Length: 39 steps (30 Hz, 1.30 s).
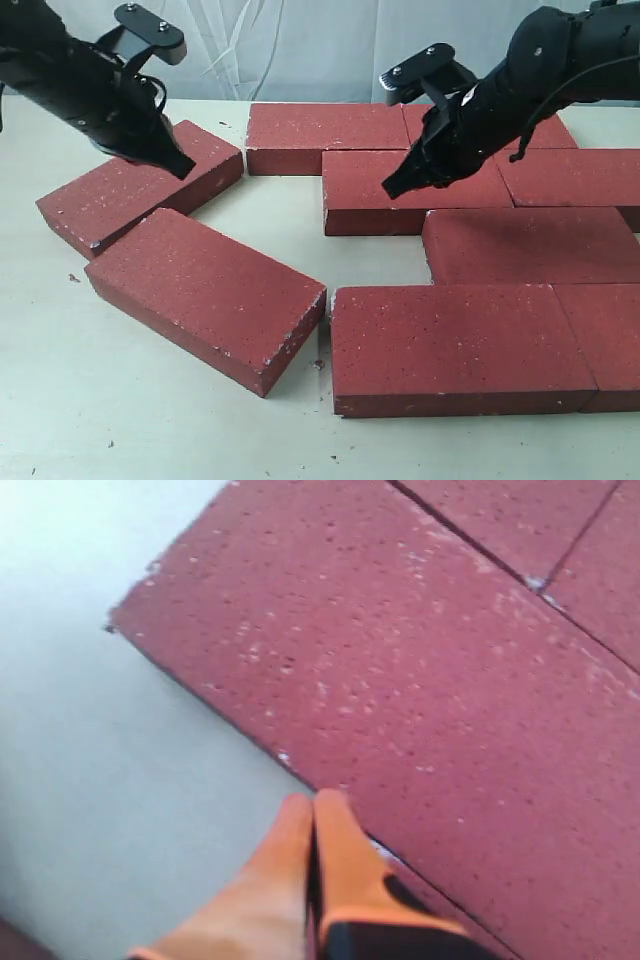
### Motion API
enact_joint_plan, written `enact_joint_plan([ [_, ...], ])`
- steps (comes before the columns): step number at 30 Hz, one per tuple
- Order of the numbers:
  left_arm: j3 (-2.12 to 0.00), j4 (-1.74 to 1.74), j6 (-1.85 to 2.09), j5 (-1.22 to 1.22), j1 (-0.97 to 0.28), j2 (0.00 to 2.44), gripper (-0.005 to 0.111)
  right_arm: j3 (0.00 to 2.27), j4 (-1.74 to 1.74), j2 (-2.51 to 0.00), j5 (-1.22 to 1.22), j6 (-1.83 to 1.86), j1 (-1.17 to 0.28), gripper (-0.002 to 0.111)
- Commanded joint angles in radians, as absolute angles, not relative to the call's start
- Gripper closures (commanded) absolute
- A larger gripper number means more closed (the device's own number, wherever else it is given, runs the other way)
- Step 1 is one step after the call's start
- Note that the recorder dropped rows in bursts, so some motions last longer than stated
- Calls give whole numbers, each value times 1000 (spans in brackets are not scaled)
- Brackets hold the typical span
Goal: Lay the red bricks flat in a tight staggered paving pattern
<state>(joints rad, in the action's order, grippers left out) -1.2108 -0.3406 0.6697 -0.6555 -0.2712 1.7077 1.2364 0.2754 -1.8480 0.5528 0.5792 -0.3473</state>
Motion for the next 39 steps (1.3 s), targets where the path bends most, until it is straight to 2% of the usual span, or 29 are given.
enact_joint_plan([
  [1, -1125, -320, 662, -652, -224, 1668, 107, 1241, 282, -1840, 585, 651, -433, 109],
  [7, -1066, -291, 662, -637, -112, 1671, 107, 1285, 309, -1840, 821, 686, -527, 109],
  [11, -1066, -306, 662, -610, -99, 1671, 107, 1285, 360, -1840, 893, 767, -590, 109],
  [21, -1066, -306, 691, -600, -99, 1671, 107, 1285, 513, -1840, 905, 1064, -833, 109],
  [28, -1066, -316, 691, -562, -99, 1671, 107, 1285, 498, -1841, 866, 1084, -951, 109],
  [39, -1066, -328, 691, -556, -99, 1671, 107, 1331, 473, -1975, 864, 1076, -968, 109],
])
